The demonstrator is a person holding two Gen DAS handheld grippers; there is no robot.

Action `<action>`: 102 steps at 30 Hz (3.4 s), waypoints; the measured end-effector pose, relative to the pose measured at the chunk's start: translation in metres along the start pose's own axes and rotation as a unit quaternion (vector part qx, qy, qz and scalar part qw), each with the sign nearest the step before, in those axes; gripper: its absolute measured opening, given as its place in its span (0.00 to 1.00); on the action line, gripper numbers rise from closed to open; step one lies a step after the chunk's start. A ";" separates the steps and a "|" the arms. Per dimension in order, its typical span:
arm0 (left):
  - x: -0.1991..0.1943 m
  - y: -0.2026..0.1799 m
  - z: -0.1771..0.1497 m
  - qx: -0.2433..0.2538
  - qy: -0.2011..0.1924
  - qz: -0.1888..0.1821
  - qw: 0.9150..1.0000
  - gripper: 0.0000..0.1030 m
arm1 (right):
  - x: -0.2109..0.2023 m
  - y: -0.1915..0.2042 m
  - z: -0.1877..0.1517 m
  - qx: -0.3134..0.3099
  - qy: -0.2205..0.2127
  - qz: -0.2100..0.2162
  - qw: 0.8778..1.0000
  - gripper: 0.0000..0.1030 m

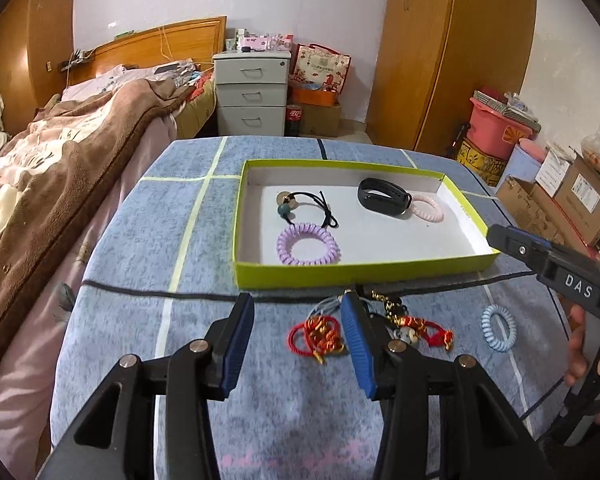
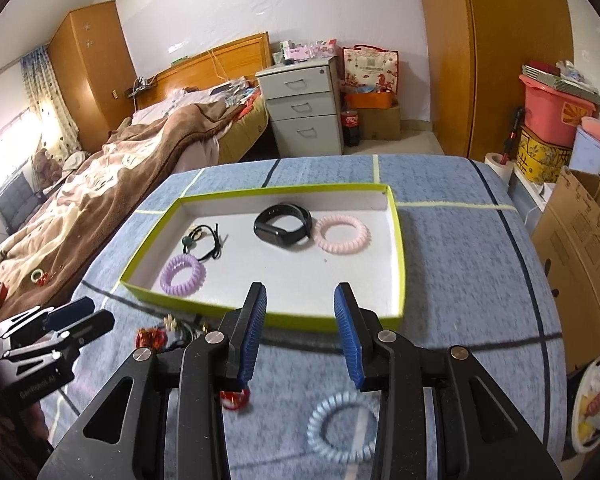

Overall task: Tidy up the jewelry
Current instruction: 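Withdraw both open grippers from the green box, then lower the right gripper onto the light-blue coil hair tie and grasp it, then lower the left gripper onto the red knot charm and grasp it, then carry the light-blue hair tie with right while left carries red charm into box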

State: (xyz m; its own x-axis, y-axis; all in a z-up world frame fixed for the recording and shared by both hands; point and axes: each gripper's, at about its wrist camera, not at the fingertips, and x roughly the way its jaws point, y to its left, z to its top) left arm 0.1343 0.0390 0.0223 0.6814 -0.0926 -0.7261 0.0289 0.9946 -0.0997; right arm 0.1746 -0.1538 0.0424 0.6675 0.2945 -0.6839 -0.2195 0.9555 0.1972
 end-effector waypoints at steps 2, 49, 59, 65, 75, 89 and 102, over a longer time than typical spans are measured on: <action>-0.004 0.000 -0.004 0.006 -0.006 0.010 1.000 0.46 | -0.004 -0.002 -0.006 0.001 0.001 0.000 1.000 0.36; 0.015 0.021 -0.031 -0.011 0.044 -0.055 0.997 0.49 | -0.010 -0.047 -0.070 0.010 0.083 -0.068 0.994 0.09; 0.034 0.006 -0.018 0.007 0.053 -0.053 0.997 0.49 | -0.016 -0.050 -0.070 0.023 0.078 -0.054 0.995 0.09; 0.044 -0.001 -0.017 0.016 0.062 -0.039 0.997 0.49 | -0.016 -0.049 -0.071 0.025 0.077 -0.047 0.996 0.09; 0.045 0.001 -0.020 0.007 0.062 -0.018 0.998 0.49 | -0.015 -0.048 -0.072 0.026 0.077 -0.044 0.996 0.10; 0.040 -0.002 -0.020 0.011 0.055 -0.032 0.998 0.16 | -0.016 -0.052 -0.072 0.033 0.075 -0.041 0.996 0.10; 0.025 0.007 -0.019 -0.013 0.036 -0.052 0.998 0.16 | -0.019 -0.052 -0.073 0.035 0.070 -0.041 0.996 0.10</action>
State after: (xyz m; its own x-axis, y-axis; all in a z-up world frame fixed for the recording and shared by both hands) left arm 0.1377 0.0429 -0.0098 0.6220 -0.1992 -0.7573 0.0766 0.9779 -0.1943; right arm 0.1209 -0.2101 -0.0061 0.5738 0.2137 -0.7906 -0.1137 0.9768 0.1816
